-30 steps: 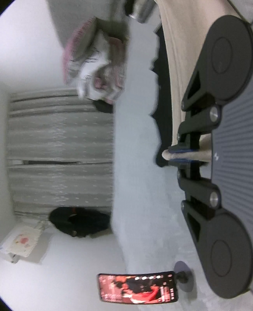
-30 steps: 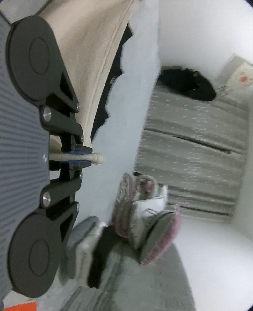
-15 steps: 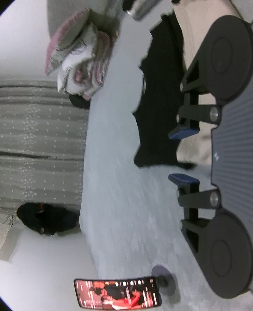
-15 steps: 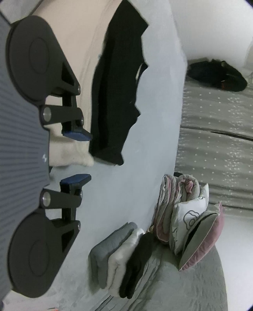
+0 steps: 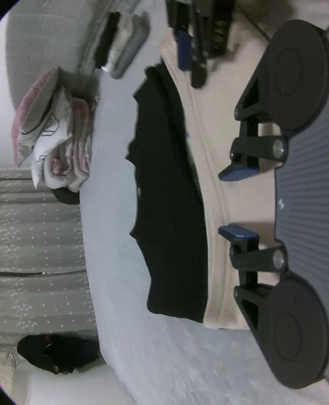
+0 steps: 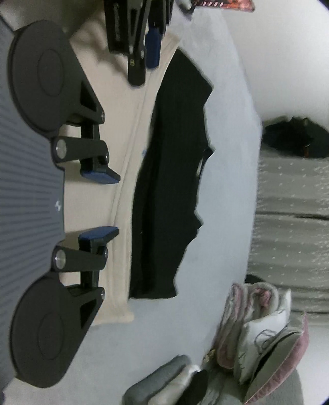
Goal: Fold clothes
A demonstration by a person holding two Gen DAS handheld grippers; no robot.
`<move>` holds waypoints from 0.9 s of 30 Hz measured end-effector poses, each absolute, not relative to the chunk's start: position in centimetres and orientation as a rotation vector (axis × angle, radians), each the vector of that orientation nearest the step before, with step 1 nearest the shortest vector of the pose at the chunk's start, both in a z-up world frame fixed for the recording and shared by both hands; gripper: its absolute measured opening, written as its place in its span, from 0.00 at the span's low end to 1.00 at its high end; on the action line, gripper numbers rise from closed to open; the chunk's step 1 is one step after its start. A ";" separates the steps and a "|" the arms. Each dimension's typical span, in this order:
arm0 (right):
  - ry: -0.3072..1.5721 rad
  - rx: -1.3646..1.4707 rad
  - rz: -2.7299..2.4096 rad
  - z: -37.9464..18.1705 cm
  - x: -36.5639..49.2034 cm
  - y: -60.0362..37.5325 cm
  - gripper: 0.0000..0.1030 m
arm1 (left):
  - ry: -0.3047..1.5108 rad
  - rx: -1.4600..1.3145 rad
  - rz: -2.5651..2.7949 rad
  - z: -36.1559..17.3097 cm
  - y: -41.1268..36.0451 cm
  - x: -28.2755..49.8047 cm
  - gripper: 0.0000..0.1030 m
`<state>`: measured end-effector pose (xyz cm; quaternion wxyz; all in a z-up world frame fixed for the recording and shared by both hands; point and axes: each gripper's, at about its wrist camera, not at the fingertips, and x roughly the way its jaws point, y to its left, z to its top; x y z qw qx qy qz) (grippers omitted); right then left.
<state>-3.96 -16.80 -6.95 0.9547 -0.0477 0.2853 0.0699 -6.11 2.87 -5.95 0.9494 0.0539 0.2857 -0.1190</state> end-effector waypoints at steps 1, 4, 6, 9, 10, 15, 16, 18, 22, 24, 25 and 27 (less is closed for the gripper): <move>0.576 -0.077 0.145 -7.0 -3.8 -17.4 0.38 | 0.578 0.108 -0.236 -5.9 3.2 -6.2 0.39; 0.570 -0.031 0.136 -6.8 -4.0 -19.3 0.38 | 0.572 0.082 -0.196 -5.8 5.3 -6.1 0.39; 0.565 -0.028 0.120 -6.8 -4.3 -20.3 0.38 | 0.567 0.051 -0.185 -5.8 6.8 -6.2 0.39; 0.557 0.000 0.116 -6.7 -4.8 -21.7 0.38 | 0.558 0.019 -0.168 -5.8 8.6 -6.5 0.37; 0.553 0.002 0.108 -6.7 -5.0 -22.1 0.38 | 0.553 0.022 -0.162 -5.7 8.8 -6.6 0.37; 0.556 0.054 0.052 -6.3 -5.2 -23.4 0.40 | 0.538 0.006 -0.154 -5.1 9.1 -7.0 0.41; 0.556 0.069 0.050 -6.2 -5.3 -23.5 0.43 | 0.534 -0.003 -0.156 -4.9 9.1 -7.0 0.42; 0.549 0.085 0.066 -5.7 -5.5 -23.0 0.43 | 0.529 -0.021 -0.174 -4.6 8.9 -7.1 0.46; 0.543 0.055 0.152 -5.3 -6.4 -20.9 0.49 | 0.537 -0.044 -0.273 -4.4 8.0 -7.6 0.53; 0.546 0.030 0.214 -5.4 -7.1 -19.5 0.52 | 0.550 -0.022 -0.332 -4.7 7.1 -7.9 0.55; 0.550 0.013 0.246 -5.5 -7.5 -18.8 0.52 | 0.554 -0.004 -0.358 -4.8 6.5 -8.1 0.55; 0.557 -0.022 0.305 -5.7 -8.2 -17.6 0.52 | 0.553 0.044 -0.417 -5.0 5.4 -8.7 0.57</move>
